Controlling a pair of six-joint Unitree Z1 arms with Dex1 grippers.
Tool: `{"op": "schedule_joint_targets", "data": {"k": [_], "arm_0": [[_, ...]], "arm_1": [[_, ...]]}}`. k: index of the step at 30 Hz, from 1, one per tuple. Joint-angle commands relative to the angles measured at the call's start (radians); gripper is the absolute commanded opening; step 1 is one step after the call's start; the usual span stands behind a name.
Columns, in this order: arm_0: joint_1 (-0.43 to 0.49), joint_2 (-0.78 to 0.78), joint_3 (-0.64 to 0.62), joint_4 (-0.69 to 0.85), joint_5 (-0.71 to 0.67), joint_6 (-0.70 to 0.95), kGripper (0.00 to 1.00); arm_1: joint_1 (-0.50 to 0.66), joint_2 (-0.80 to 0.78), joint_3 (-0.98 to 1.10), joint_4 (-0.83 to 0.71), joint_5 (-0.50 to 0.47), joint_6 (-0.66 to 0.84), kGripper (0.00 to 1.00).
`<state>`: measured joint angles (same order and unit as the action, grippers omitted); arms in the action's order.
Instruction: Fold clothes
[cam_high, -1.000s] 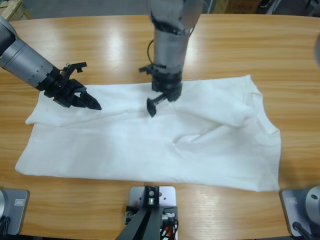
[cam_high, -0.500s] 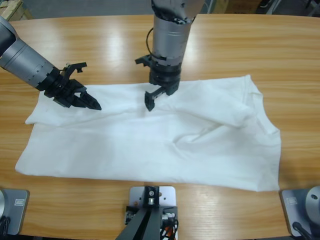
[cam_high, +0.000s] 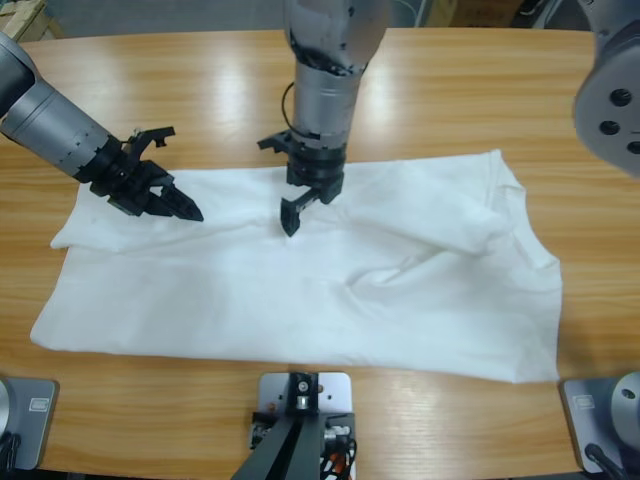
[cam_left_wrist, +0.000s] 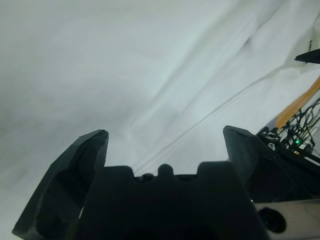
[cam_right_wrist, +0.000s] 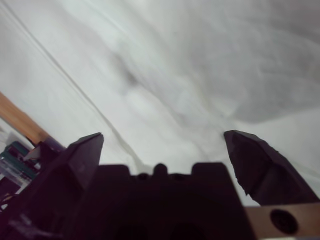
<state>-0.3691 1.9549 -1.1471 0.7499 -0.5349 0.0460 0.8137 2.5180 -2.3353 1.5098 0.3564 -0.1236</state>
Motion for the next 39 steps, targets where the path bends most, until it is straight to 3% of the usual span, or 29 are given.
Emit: {"op": "schedule_joint_targets", "data": {"k": [1, 16, 27, 39], "arm_0": [[0.012, 0.053, 0.020, -0.012, 0.001, -0.010, 0.899], [0.015, 0.059, 0.018, -0.012, -0.001, -0.009, 0.899], [0.015, 0.061, 0.017, -0.012, -0.002, -0.010, 0.899], [0.015, 0.065, 0.017, -0.012, -0.005, -0.009, 0.899]], "arm_1": [[-0.011, 0.073, 0.007, 0.084, 0.038, -0.020, 0.982], [-0.007, -0.003, 0.114, 0.089, 0.049, 0.071, 0.983], [0.060, -0.020, 0.103, 0.098, 0.134, 0.152, 0.987], [0.062, -0.035, 0.233, 0.083, 0.144, 0.154, 0.987]]}}
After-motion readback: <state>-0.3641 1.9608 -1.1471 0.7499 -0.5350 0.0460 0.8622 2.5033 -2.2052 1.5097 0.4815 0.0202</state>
